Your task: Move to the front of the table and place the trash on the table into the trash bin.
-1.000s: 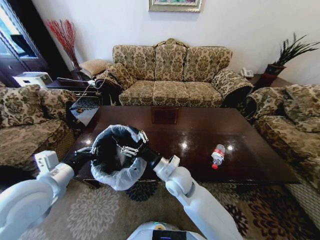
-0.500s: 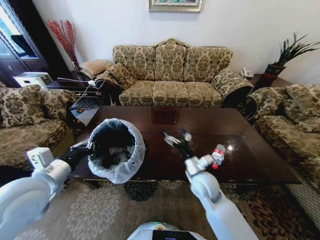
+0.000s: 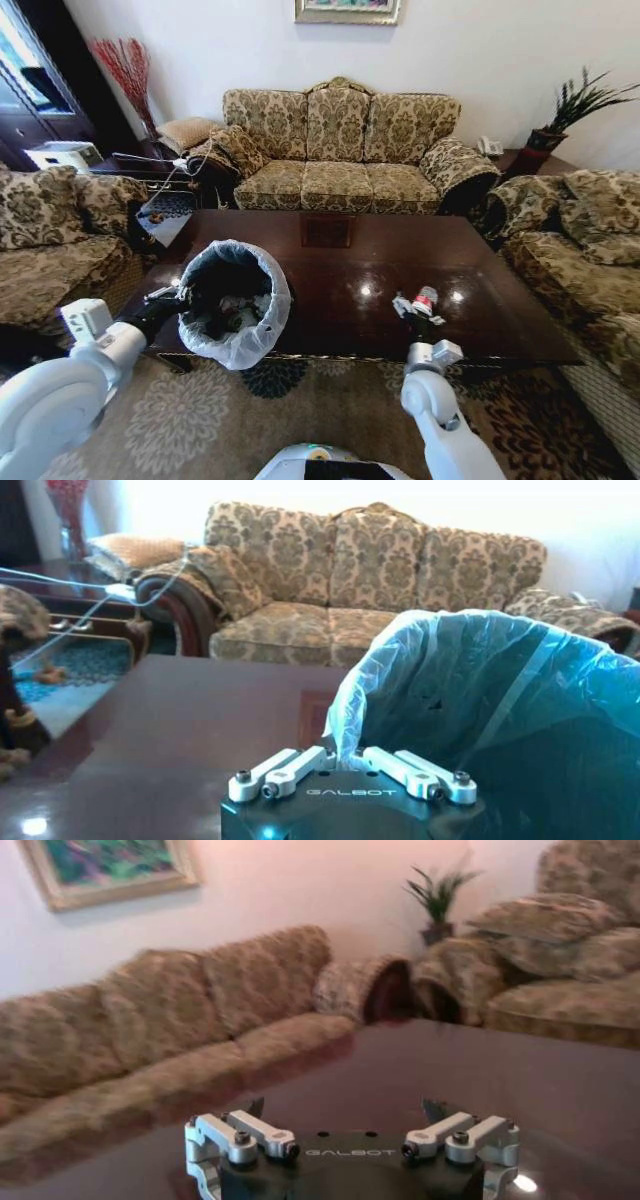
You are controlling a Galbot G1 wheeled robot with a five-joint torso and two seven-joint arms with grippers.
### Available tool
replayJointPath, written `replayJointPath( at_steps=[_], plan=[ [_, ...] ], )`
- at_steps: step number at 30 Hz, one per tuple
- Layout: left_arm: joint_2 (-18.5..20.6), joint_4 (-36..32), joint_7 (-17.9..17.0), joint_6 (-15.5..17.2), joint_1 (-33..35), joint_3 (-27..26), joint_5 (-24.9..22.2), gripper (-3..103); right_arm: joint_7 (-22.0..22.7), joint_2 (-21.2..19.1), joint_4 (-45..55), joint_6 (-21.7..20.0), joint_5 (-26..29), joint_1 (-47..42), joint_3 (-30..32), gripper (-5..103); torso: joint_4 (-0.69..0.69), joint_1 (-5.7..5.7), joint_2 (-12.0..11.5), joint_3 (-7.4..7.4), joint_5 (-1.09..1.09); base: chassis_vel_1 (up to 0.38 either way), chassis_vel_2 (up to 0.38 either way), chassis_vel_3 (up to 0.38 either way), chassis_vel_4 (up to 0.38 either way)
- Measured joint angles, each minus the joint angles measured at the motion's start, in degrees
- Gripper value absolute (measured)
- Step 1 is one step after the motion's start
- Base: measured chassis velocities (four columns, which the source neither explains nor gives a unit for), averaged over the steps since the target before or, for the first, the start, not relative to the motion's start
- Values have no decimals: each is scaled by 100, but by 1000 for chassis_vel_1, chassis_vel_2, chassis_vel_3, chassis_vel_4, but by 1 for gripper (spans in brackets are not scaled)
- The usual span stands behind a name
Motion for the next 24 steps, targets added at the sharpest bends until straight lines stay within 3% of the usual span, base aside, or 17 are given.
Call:
replayJointPath(
  at_steps=[5, 7, 13, 16, 19, 21, 24],
  plan=[
    [-17, 0, 20, -2, -32, 75, 12, 2, 12, -38, -287, -76, 154, 52, -63, 100, 0, 1, -1, 1, -1, -225, -233, 212, 180],
    [-42, -5, 43, -23, -29, 80, 13, 2, 9, -65, -422, -304, 257, 125, -165, 100, -1, 1, -1, 1, 6, -122, -95, 78, 78],
    [-109, -2, 62, -37, 4, 84, 65, 2, -137, -158, -595, -567, 463, 238, -329, 100, 0, 1, -1, 1, -11, 7, 11, -6, -2],
    [-120, 0, 74, -44, 12, 104, 103, 2, -202, -170, -565, -683, 552, 254, -434, 100, 6, 1, -1, 1, -5, 67, 113, -12, -13],
    [-131, -1, 102, -49, -50, 200, 132, 2, -200, -118, -614, -856, 582, 359, -525, 100, 2, 0, -1, 0, -8, 38, 40, 4, -4],
    [-146, -1, 122, -50, -88, 232, 137, 2, -73, -40, -772, -839, 549, 476, -557, 100, 1, 1, -2, 1, 4, 0, 0, 0, 0],
    [-163, -1, 133, -50, -87, 233, 139, 2, 44, 9, -840, -832, 585, 531, -563, 100, -1, 1, -2, 1, -2, -25, -35, 2, 7]
  ],
)
